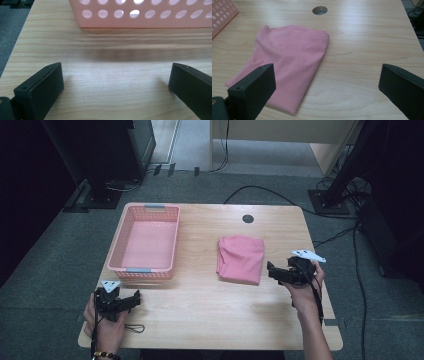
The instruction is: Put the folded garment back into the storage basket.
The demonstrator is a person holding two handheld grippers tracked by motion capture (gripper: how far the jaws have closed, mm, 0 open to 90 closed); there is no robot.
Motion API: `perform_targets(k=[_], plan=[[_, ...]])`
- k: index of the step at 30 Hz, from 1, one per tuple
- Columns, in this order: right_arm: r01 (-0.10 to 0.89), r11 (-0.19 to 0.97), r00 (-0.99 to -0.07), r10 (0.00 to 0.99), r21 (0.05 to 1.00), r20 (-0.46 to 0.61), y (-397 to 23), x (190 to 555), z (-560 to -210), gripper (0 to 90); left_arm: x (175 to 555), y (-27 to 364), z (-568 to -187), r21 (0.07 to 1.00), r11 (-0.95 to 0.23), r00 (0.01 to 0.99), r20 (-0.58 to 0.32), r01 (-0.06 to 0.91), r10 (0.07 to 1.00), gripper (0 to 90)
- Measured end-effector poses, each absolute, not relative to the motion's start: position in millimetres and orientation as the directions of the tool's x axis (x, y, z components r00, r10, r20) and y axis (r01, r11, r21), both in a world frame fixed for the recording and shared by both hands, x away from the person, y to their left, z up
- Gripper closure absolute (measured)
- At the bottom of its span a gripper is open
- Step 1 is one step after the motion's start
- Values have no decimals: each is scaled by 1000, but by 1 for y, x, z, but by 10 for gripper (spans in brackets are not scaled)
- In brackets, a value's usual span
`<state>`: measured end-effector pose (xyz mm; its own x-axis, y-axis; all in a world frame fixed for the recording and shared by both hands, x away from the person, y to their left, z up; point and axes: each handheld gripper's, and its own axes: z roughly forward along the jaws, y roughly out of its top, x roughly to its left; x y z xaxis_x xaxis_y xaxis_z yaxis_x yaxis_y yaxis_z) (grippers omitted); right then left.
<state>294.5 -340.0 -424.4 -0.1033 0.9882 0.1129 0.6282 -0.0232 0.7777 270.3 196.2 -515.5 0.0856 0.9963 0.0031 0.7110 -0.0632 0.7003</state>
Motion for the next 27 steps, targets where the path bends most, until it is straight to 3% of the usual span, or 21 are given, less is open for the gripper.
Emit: perform_targets(k=[27], plan=[[627,-13,-152,979,779,139,-309,317,-435,14,270,196,-515,700,-63,86,3,711,996,0]])
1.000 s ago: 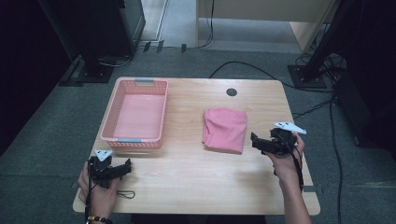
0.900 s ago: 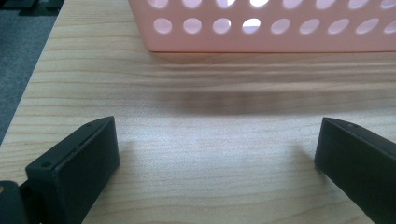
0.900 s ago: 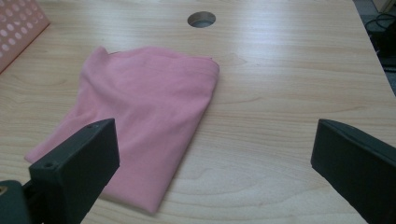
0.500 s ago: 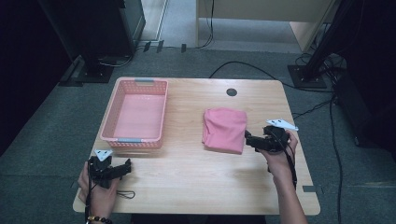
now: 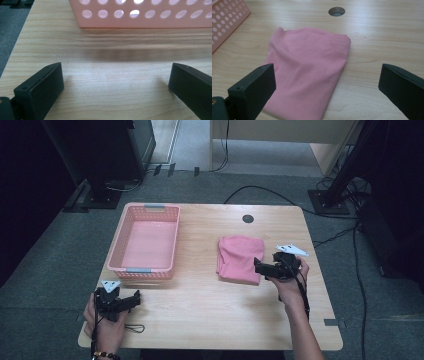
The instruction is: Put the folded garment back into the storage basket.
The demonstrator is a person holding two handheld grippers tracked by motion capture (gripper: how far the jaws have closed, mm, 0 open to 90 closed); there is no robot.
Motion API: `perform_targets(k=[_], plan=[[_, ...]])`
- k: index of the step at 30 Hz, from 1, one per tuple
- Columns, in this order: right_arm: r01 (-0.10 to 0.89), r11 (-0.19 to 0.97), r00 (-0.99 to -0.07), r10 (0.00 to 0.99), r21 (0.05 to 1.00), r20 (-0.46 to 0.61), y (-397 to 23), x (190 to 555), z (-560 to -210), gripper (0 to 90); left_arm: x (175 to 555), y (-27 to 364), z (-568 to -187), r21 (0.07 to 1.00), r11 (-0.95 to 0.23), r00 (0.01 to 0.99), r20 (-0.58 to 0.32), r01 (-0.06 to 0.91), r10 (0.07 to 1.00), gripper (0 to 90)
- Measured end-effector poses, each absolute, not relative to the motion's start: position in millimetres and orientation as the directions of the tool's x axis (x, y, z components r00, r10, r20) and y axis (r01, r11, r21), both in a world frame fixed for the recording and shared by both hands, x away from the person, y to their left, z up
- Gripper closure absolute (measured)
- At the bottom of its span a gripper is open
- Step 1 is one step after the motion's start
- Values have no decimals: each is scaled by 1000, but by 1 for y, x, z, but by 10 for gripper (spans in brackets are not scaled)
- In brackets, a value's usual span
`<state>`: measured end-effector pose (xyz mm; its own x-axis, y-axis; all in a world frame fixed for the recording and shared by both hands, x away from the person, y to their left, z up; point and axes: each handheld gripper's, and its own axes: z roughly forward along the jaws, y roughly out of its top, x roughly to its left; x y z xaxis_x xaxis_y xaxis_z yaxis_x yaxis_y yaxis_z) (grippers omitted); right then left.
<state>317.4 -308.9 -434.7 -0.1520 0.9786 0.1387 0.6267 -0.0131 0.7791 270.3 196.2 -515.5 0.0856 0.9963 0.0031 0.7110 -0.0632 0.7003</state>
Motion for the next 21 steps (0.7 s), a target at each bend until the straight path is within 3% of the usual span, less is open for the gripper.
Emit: perform_targets(k=[21], plan=[[654,-12,-168,973,757,161,-287,339,-452,15,270,196,-515,700,-63,86,3,711,996,0]])
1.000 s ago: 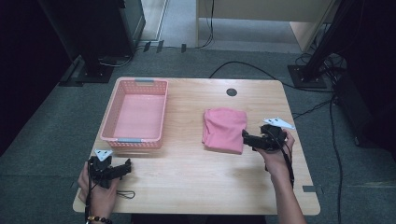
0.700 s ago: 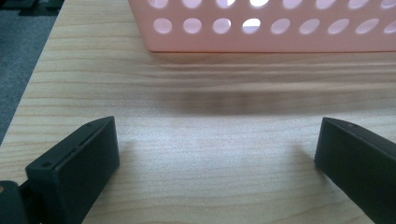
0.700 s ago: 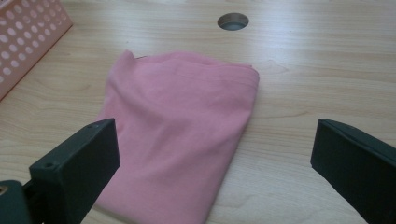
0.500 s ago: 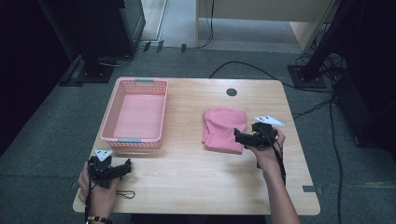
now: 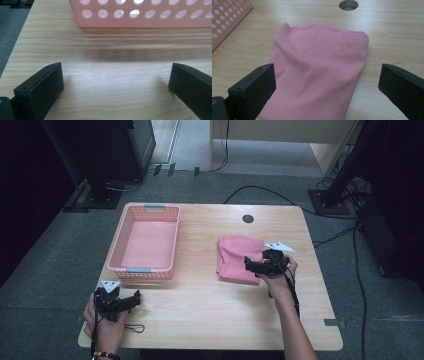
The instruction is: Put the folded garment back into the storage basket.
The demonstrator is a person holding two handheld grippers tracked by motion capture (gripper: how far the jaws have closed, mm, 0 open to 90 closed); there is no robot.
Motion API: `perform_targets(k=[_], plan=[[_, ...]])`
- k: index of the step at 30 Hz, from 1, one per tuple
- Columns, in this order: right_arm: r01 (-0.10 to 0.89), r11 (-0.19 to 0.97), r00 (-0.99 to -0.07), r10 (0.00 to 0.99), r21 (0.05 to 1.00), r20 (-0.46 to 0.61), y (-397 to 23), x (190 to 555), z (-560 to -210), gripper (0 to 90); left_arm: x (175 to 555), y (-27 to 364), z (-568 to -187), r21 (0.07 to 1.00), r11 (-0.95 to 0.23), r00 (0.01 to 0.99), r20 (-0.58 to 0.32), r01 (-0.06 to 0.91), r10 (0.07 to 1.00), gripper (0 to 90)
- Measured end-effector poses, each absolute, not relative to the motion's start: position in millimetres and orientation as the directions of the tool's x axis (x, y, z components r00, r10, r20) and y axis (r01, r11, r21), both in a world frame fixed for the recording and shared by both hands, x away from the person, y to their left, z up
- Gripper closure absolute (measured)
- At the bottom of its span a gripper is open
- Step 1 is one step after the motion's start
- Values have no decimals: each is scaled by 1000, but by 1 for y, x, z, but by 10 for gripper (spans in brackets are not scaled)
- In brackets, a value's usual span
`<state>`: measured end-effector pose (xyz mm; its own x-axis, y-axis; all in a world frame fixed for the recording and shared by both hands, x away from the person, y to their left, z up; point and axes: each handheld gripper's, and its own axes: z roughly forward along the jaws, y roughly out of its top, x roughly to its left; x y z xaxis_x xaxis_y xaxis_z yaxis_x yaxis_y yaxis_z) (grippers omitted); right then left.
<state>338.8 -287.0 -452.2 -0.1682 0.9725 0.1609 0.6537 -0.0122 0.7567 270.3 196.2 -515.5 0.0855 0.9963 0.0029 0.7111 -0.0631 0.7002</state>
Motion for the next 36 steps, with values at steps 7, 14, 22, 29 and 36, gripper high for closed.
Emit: perform_targets(k=[7,14,22,29,36], plan=[[664,-6,-168,973,748,157,-281,345,-458,15,270,196,-515,700,-63,85,3,711,996,0],[673,-4,-166,974,739,157,-276,352,-465,16,270,196,-515,700,-63,85,3,711,996,0],[678,-4,-164,974,735,156,-270,358,-472,16,270,196,-515,700,-63,86,3,711,996,0],[689,5,-165,975,724,150,-266,362,-479,16,270,196,-515,700,-63,86,3,711,996,0],[693,11,-150,980,721,130,-263,367,-485,16,270,196,-516,700,-63,86,3,711,996,0]])
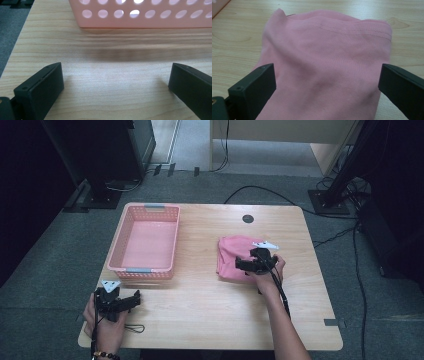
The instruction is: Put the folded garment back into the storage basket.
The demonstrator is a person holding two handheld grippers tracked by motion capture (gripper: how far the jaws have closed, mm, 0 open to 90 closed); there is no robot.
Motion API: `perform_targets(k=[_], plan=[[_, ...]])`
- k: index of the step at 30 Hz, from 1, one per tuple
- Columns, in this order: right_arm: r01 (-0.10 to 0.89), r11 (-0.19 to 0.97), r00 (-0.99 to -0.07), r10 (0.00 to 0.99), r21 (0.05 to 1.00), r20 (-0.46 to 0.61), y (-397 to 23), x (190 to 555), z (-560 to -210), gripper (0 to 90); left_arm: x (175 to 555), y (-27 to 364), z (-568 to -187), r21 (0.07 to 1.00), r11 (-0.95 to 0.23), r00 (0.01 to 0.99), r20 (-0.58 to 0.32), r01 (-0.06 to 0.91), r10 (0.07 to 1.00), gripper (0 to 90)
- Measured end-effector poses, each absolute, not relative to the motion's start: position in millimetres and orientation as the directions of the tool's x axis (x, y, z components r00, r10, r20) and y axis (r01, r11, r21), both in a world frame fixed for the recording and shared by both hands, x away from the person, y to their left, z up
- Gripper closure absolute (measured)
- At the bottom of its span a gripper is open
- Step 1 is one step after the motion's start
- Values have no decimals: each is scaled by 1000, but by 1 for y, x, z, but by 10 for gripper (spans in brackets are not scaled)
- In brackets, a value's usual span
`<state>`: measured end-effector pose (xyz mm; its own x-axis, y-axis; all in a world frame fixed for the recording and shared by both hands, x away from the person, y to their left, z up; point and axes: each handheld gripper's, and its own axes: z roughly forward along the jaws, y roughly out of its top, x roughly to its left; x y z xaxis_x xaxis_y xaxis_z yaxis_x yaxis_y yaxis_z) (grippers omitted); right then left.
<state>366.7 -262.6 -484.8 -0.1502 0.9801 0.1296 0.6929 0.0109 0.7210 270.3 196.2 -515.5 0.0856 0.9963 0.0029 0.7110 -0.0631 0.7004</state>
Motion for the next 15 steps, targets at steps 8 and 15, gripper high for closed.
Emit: perform_targets(k=[8,15], plan=[[704,0,-126,984,710,125,-260,372,-493,16,270,196,-516,701,-63,85,3,711,996,0],[707,4,-121,986,707,116,-256,376,-498,16,270,196,-516,701,-64,86,3,711,996,0]])
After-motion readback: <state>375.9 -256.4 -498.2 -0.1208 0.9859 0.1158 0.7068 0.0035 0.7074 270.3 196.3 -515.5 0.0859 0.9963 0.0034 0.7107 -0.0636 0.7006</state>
